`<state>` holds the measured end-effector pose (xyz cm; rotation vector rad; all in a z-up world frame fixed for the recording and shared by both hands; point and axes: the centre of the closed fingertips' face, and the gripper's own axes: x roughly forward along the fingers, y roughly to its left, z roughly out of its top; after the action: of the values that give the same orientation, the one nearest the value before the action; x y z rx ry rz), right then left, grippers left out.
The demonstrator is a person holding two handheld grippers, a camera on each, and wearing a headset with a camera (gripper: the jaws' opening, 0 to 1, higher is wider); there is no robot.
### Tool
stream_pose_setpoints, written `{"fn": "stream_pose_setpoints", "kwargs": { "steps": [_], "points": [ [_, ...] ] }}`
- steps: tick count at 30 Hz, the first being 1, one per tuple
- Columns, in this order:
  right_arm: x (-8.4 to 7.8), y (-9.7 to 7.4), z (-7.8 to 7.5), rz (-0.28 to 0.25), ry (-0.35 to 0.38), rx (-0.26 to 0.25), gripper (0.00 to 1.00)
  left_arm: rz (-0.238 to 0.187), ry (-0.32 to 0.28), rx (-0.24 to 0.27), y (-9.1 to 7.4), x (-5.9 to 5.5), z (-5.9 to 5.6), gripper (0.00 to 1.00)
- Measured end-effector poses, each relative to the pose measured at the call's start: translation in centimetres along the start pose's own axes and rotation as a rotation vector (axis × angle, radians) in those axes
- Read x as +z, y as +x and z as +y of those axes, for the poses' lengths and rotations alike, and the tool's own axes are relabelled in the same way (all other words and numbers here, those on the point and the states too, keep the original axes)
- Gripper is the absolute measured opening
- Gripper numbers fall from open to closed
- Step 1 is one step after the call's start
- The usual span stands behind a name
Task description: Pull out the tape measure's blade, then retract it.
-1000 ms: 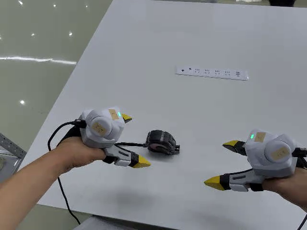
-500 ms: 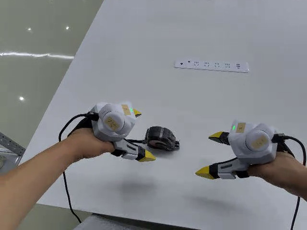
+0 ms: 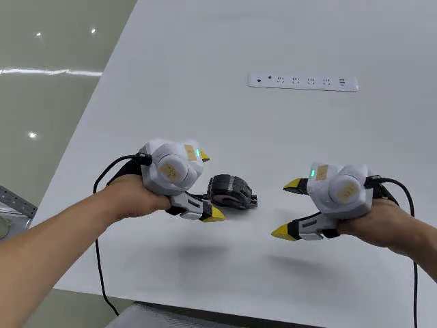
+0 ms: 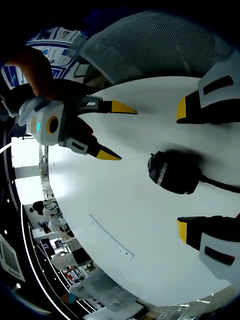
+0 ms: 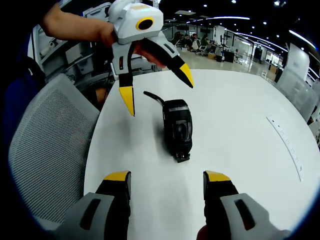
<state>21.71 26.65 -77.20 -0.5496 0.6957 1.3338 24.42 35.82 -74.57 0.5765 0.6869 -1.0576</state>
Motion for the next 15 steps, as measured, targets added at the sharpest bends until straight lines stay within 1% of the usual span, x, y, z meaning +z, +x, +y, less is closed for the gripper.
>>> {"fn": "stream_pose_setpoints", "kwargs": {
  "steps": [9, 15],
  "points": [
    [0.0, 1.6, -0.7, -0.003, -0.027, 0.026, 0.5, 0.015, 0.028, -0.016, 1.2, 0.0, 0.3, 0.67],
    [-0.1, 2.9, -1.1, 0.0, -0.065, 0.049, 0.47, 0.023, 0.042, -0.019, 1.6, -0.1, 0.6, 0.64]
  ]
}}
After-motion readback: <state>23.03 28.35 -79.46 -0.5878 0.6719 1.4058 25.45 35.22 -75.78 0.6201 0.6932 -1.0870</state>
